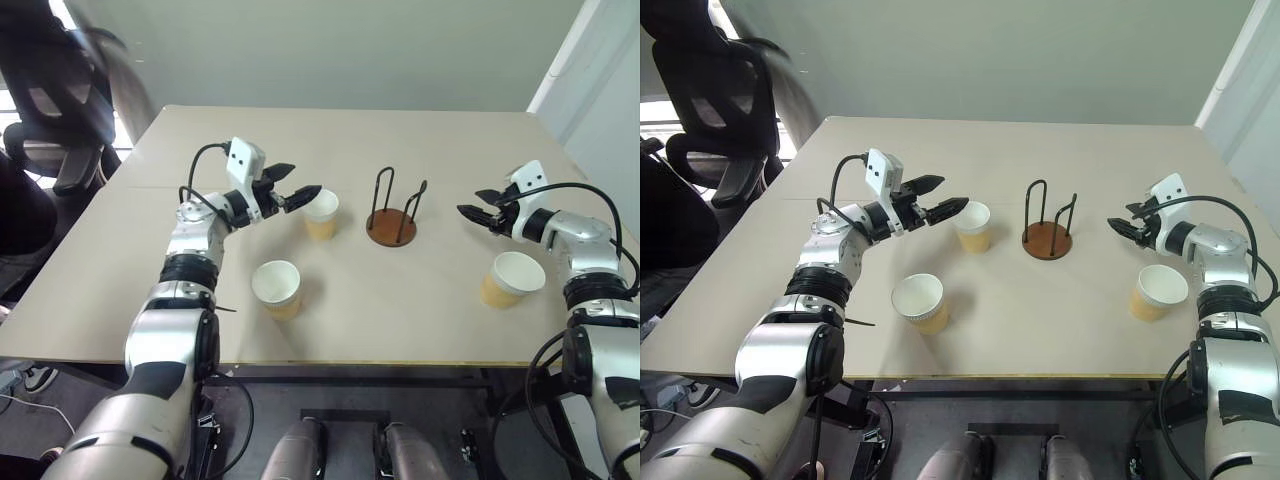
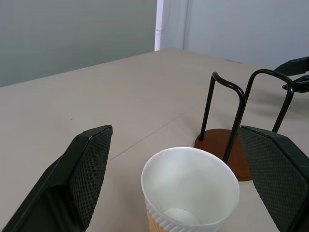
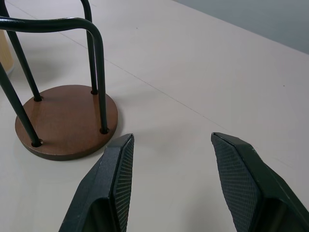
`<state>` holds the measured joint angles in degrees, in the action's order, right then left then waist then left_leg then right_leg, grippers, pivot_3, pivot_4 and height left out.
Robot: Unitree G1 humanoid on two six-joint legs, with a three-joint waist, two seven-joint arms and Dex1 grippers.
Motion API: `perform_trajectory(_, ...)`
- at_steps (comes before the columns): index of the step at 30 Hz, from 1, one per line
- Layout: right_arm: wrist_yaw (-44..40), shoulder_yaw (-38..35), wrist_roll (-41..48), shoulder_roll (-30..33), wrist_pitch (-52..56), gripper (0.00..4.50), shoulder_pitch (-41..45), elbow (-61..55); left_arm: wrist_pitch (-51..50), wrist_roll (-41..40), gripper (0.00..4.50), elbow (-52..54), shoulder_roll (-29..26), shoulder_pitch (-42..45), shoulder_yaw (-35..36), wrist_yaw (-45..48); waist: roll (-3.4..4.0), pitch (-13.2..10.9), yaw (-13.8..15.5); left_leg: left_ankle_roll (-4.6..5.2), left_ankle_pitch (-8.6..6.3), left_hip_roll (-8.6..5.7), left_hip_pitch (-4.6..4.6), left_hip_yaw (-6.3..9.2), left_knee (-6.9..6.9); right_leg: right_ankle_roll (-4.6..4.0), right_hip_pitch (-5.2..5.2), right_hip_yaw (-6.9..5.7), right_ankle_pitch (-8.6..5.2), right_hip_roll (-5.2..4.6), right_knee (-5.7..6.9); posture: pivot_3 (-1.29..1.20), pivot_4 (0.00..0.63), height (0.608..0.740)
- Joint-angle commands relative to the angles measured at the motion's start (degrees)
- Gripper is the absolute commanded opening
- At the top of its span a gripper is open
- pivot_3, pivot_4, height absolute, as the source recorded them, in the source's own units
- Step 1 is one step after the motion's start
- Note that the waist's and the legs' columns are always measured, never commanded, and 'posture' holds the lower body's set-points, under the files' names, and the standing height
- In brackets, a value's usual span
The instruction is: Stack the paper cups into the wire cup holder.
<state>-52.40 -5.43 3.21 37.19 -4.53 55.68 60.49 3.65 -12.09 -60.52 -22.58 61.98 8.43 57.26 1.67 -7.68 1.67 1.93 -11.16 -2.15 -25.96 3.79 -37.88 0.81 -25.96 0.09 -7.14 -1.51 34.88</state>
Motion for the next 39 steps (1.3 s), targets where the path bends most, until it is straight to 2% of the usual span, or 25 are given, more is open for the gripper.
perform_trajectory(1, -0.2, -1.0, 0.9, 1.2, -0.6, 2.57, 0.9, -1.2, 0.5, -0.4, 4.47, 1.6, -0.3, 1.6, 0.4, 0.4, 0.0, 0.0, 0.0, 0.0, 0.0, 0.0, 0.0, 0.0, 0.0, 0.0, 0.0, 0.0, 0.0, 0.0, 0.0, 0.0, 0.15, 0.74)
perform_trajectory(12, -2.5, -0.7, 1.2, 2.7, 1.5, 2.57, -1.8, -5.3, 1.5, 0.4, 4.47, -0.7, 0.5, 3.2, -0.3, 1.3, 0.0, 0.0, 0.0, 0.0, 0.0, 0.0, -0.01, 0.0, 0.0, 0.0, 0.01, 0.0, 0.0, 0.0, -0.01, 0.0, 0.15, 0.74)
perform_trajectory(21, -9.7, 0.9, 2.9, 2.6, 11.3, 2.57, -5.2, -16.6, 2.5, 1.5, 4.47, -2.6, -0.1, 4.5, -0.4, 2.2, 0.0, 0.0, -0.1, 0.01, 0.01, 0.0, 0.0, 0.0, -0.01, -0.01, 0.01, 0.0, -0.01, 0.01, -0.01, 0.0, 0.15, 0.74)
perform_trajectory(39, -7.2, 4.9, 2.1, -1.1, 23.0, 2.57, -5.2, -26.9, 3.2, 1.7, 4.47, -3.7, -0.3, 5.1, -0.2, 2.0, 0.0, 0.0, -0.1, 0.08, 0.07, -0.01, -0.01, 0.0, -0.04, 0.0, 0.01, 0.01, -0.01, 0.02, -0.01, 0.0, 0.15, 0.74)
